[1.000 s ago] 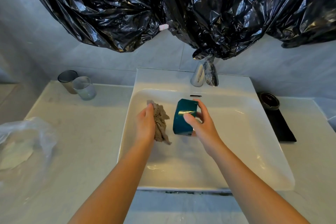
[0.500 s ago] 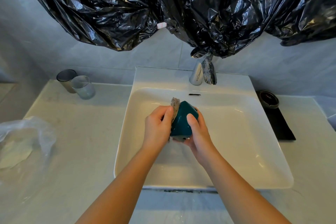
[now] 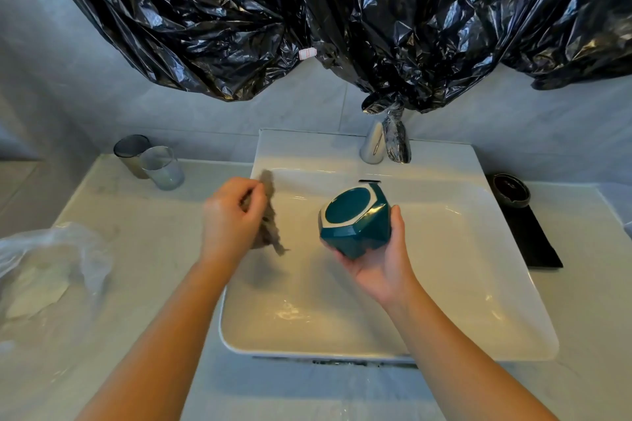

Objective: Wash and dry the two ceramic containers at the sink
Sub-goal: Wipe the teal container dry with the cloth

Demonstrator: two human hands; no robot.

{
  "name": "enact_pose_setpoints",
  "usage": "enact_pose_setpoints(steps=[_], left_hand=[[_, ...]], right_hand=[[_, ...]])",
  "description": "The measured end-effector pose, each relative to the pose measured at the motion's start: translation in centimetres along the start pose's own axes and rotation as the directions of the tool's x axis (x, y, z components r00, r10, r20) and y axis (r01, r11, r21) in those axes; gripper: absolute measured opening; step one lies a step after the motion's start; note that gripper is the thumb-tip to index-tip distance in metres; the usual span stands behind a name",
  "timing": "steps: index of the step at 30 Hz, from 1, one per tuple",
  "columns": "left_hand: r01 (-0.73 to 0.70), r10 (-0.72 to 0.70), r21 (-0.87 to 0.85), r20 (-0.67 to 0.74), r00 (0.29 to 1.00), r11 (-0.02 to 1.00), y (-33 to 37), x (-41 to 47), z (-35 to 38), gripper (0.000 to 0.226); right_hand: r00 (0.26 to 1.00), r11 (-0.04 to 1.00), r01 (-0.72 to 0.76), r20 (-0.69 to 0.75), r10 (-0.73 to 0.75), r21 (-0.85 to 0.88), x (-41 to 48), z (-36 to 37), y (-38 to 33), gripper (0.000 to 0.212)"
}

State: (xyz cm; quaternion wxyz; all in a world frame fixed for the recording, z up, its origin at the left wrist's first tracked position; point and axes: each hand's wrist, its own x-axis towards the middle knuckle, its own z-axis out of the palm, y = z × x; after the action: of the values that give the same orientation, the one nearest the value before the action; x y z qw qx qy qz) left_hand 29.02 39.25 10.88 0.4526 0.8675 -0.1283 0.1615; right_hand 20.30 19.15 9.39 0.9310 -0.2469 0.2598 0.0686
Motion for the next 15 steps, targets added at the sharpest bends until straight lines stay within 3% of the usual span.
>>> enact_pose_setpoints(steps=[2,5,15], left_hand=[[0.105,-0.098,0.048,-0.121,0.988,0.993,-2.1,0.8,-1.3,0.016],[0.244,-0.219,0.119,-0.195,0.956,0.962,-5.1,1.1,-2.3,0.02],[0.394,-0.422,0.27,0.054,0.905,0.879,-13.4,-3.0,-0.1,0.025]], right_hand=[[1.0,1.0,-0.018,-0.001,0.018,0.004,0.0,0.2,-0.4,0.069],[1.0,1.0,-0.03,0.007,0.03,-0.008,0.0,0.4,-0.6,0.068],[0.996,0.995,-0.083,-0.042,0.081,-0.057,0.8,-0.1,0.6,0.067]])
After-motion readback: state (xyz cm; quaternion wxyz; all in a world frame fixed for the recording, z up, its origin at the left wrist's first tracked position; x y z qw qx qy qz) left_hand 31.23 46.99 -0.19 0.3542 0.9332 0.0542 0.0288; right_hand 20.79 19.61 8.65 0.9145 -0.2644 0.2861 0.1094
